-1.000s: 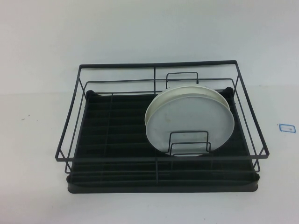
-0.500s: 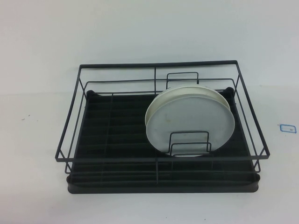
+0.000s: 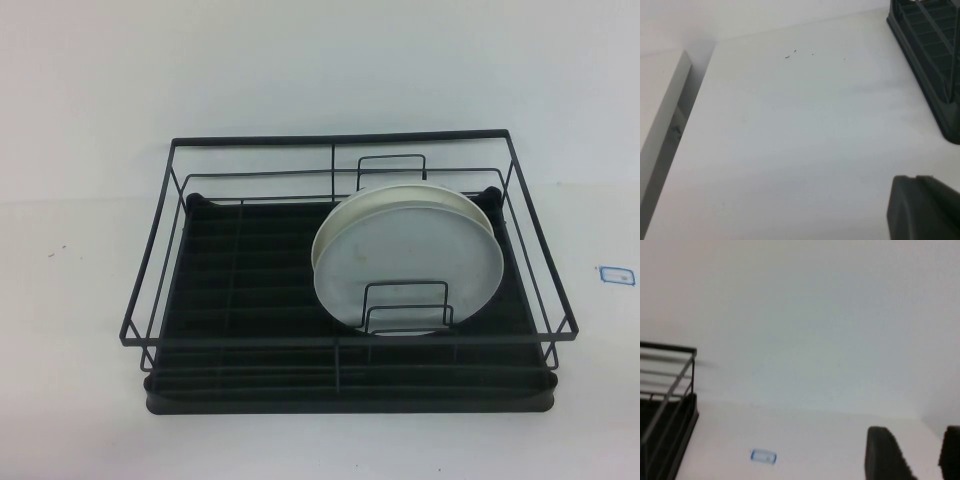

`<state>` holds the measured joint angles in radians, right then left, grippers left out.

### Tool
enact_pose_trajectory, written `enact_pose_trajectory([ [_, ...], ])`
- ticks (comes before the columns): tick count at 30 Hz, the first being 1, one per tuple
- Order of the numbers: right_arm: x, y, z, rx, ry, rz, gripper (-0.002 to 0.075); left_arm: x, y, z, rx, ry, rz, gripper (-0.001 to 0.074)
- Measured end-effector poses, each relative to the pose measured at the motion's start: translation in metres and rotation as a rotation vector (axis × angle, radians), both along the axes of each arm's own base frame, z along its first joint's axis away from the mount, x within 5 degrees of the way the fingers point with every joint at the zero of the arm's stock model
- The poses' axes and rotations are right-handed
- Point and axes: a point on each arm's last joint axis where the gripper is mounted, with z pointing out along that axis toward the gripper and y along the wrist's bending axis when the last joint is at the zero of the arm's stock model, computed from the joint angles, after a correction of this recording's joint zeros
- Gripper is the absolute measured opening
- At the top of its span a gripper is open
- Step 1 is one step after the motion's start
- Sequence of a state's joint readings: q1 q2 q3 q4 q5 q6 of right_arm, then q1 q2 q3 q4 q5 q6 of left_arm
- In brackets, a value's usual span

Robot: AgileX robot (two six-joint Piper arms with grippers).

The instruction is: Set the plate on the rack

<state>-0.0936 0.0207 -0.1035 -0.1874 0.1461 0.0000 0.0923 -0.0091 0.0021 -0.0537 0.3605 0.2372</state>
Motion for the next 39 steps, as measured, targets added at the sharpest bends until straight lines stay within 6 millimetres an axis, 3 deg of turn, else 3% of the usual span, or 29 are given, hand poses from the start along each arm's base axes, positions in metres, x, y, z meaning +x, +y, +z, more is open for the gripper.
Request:
enact_pose_trajectory([
  [9,0.000,0.002,-0.053,0.197,0.232,-0.003,0.0293,0.000,0.000,0.000,0.000,0.000,0.000,0.0000],
  [13,-0.002,0.004,-0.063,0.236,0.311,-0.005,0.0293,0.000,0.000,0.000,0.007,0.001,-0.002,0.0000],
  [22,-0.003,0.010,-0.066,0.177,0.355,0.114,0.0293,0.000,0.000,0.000,0.007,0.001,-0.002,0.0000],
  [30,-0.003,0.004,-0.066,0.229,0.339,-0.013,0.0293,0.000,0.000,0.000,0.007,0.001,-0.002,0.0000],
  [39,-0.003,0.004,-0.066,0.232,0.337,-0.023,0.0290,0.000,0.000,0.000,0.007,0.001,-0.002,0.0000],
])
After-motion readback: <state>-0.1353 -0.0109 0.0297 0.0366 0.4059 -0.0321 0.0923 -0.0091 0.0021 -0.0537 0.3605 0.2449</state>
